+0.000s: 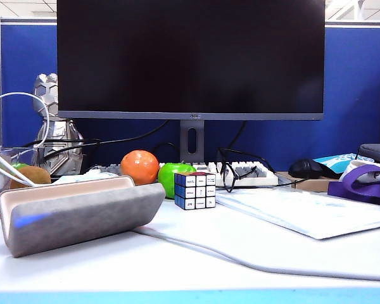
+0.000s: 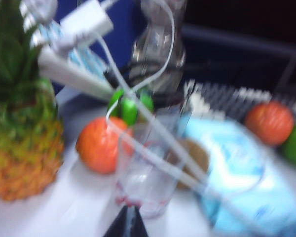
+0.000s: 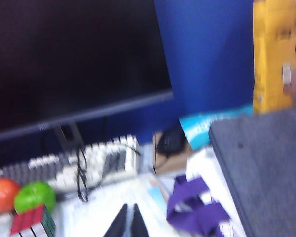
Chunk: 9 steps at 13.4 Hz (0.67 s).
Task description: Pick up the glasses, fold the temples of the glasses, place the glasses into the glasses case, and finally close the glasses case.
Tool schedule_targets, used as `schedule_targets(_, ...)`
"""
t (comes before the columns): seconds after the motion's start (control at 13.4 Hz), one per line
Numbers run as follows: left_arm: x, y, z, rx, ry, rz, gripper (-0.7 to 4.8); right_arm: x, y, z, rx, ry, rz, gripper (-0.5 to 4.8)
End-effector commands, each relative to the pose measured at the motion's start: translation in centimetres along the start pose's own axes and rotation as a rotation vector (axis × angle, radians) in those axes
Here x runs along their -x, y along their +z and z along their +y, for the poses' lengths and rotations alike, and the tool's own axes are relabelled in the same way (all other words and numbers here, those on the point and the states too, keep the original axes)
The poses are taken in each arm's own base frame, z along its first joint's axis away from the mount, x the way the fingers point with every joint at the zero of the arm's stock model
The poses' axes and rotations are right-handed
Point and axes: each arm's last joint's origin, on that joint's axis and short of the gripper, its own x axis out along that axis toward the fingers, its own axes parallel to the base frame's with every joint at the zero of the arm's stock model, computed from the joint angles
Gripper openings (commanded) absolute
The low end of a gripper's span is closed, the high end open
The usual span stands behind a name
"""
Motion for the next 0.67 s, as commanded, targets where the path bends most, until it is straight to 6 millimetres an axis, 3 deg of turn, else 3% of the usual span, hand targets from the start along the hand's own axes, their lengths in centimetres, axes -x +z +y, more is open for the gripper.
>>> schedule_targets(0.07, 0.9, 3.3, -0.5, 0.028, -0.026, -0.138, -0.04, -0.1, 3.1, 0.8, -0.004, 0.016, -0.031, -0.05)
schedule_targets(0.37, 1.1, 8.0, -1.1, 0.022, -0.023, -0.214, -0.05, -2.9, 8.7, 2.4, 0.0, 0.017, -0.018, -0.05)
schedule_targets(0.67, -1.3, 13.2, -1.9, -0.022, 0.022, -0.158, -0.05, -8.0, 13.4, 4.0, 0.009, 0.136, 0.025, -0.05)
